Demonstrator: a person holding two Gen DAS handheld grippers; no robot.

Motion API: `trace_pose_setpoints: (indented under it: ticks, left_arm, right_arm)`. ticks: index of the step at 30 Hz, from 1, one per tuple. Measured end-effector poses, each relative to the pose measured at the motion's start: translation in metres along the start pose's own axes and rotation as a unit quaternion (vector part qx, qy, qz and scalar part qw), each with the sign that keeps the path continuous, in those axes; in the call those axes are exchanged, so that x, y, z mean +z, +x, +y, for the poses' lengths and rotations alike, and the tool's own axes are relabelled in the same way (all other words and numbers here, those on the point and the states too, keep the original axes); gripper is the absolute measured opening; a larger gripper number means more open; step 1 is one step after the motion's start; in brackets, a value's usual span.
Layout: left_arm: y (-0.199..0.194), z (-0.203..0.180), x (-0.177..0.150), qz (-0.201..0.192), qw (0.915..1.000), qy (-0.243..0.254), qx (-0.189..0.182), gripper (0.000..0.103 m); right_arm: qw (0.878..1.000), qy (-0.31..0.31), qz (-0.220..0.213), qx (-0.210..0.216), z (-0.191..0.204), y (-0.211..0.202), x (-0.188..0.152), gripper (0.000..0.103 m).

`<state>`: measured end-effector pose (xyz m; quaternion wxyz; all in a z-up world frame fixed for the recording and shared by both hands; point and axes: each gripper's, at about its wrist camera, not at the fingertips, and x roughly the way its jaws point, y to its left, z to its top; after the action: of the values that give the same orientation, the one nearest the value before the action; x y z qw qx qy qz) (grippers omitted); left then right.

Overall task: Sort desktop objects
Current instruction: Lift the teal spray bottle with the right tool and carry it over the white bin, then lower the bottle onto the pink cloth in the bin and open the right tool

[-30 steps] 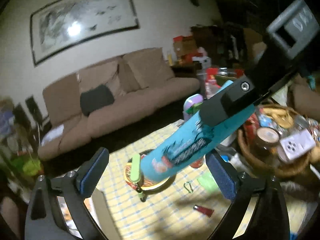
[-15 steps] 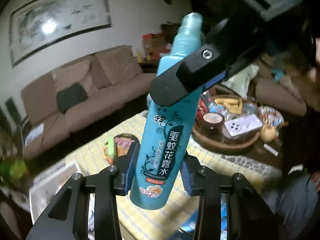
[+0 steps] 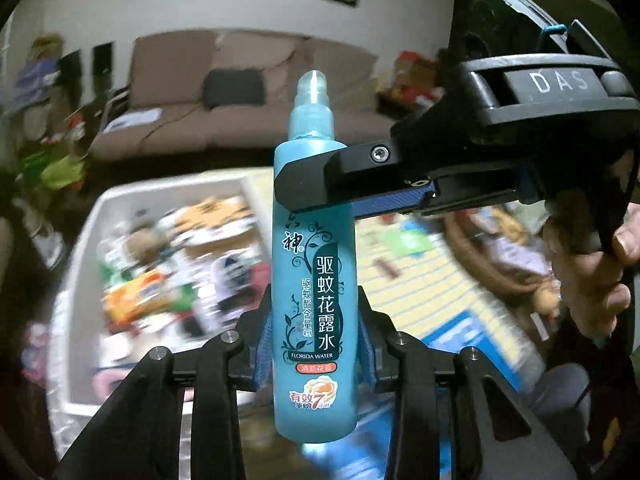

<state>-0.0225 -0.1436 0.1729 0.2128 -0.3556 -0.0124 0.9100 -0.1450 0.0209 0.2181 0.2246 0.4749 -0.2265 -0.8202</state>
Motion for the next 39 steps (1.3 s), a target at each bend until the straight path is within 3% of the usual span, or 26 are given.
trace_pose_setpoints:
  ticks: [6,12,17,22,24,29,32,34,37,38,39]
  left_arm:
    - [0.006,0.086,-0.008,0.042,0.9987,-0.010,0.028,0.036]
    - [0.035,0.106,-0.022,0.105,0.9920,0.059,0.037,0.039]
    - [0.063,0.101,-0.043,0.178,0.9679,0.174,0.036,0.039]
    - [0.074,0.105,-0.047,0.227,0.9406,0.250,0.032,0.041]
    - [0.075,0.108,-0.049,0.246,0.9284,0.277,0.032,0.041]
    - [0.074,0.122,-0.051,0.277,0.9045,0.322,0.042,0.046]
    - [0.068,0.131,-0.048,0.281,0.9063,0.314,0.040,0.047]
    - [0.055,0.136,-0.045,0.269,0.9158,0.297,0.024,0.048]
    - [0.022,0.140,-0.037,0.228,0.9360,0.268,-0.010,0.048]
    - [0.012,0.140,-0.034,0.208,0.9428,0.260,-0.019,0.051]
    - [0.003,0.143,-0.029,0.186,0.9515,0.244,-0.023,0.060]
  right_arm:
    - [0.998,0.033,0.025,0.046,-0.001,0.105,0.029,0.024]
    - [0.993,0.096,0.013,0.069,-0.032,0.144,0.010,0.024]
    - [0.981,0.180,-0.011,0.071,-0.071,0.164,-0.035,0.024]
    - [0.947,0.293,-0.051,0.117,-0.105,0.186,-0.073,0.025]
    - [0.933,0.326,-0.061,0.141,-0.110,0.196,-0.083,0.025]
    - [0.921,0.353,-0.090,0.138,-0.101,0.209,-0.094,0.025]
    - [0.918,0.365,-0.104,0.115,-0.095,0.209,-0.090,0.025]
    - [0.914,0.375,-0.109,0.107,-0.093,0.209,-0.090,0.025]
    - [0.933,0.339,-0.096,0.067,-0.085,0.212,-0.082,0.023]
    - [0.941,0.324,-0.089,0.053,-0.080,0.212,-0.080,0.023]
    - [0.948,0.306,-0.083,0.036,-0.075,0.213,-0.078,0.024]
